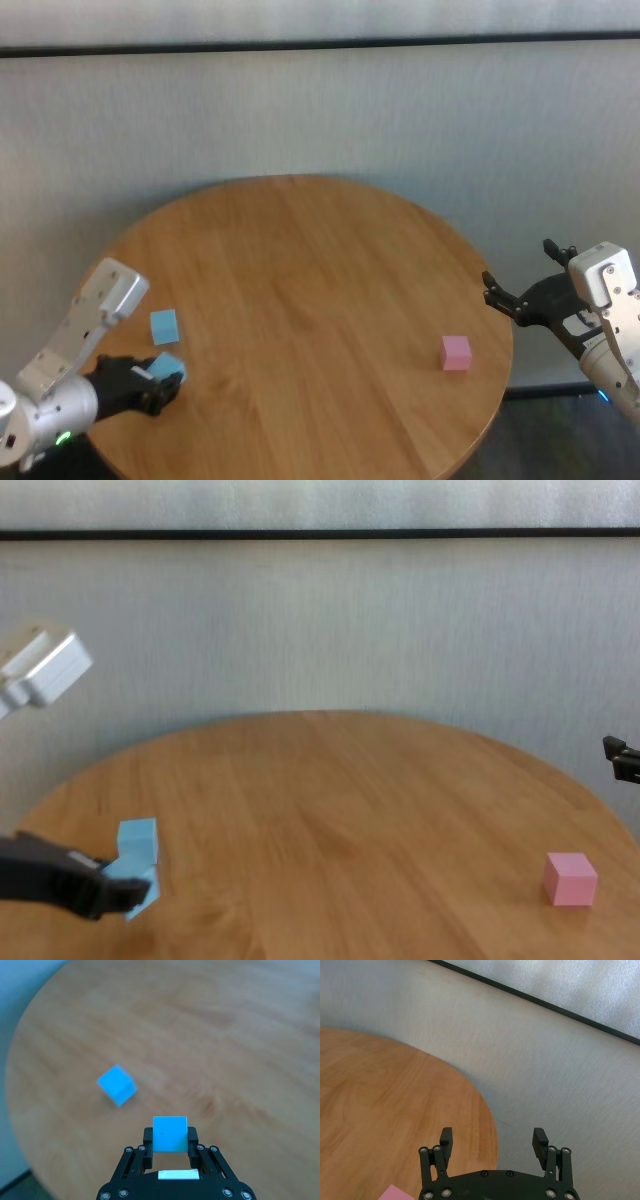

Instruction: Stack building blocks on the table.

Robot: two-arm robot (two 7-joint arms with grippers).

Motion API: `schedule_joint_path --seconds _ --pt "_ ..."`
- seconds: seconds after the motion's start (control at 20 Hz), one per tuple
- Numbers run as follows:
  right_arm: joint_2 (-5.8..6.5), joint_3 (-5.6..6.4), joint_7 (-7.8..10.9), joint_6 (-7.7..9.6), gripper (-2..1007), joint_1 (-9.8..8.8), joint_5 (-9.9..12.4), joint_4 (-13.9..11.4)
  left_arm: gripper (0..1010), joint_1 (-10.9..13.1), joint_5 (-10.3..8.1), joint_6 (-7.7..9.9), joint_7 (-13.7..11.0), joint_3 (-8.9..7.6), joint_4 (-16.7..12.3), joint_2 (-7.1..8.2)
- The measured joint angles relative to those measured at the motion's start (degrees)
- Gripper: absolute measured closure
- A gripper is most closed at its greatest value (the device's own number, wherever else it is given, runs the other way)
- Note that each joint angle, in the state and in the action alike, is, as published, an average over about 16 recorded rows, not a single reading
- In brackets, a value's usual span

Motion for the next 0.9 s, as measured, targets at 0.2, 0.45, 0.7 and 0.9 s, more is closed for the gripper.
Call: schedule_joint_path --seconds 0.2,0.45,0.7,0.9 --pt "0.00 0.00 0.00 0.00 0 0.00 0.0 0.0 604 -2.9 0.53 -1.01 -2.9 1.63 1.6 -0.71" --pt "0.00 0.00 0.00 0.00 0 0.00 0.0 0.0 604 -7.0 1.24 -2.91 -6.4 4.38 4.6 -1.96" --pt "0.00 0.00 0.00 0.00 0 0.00 0.0 0.0 604 -10.4 2.00 -4.91 -8.7 7.16 7.9 -3.41" --pt "0.00 0.00 0.00 0.00 0 0.00 0.0 0.0 604 -12.3 2.68 -6.55 -9.5 9.00 10.5 -4.61"
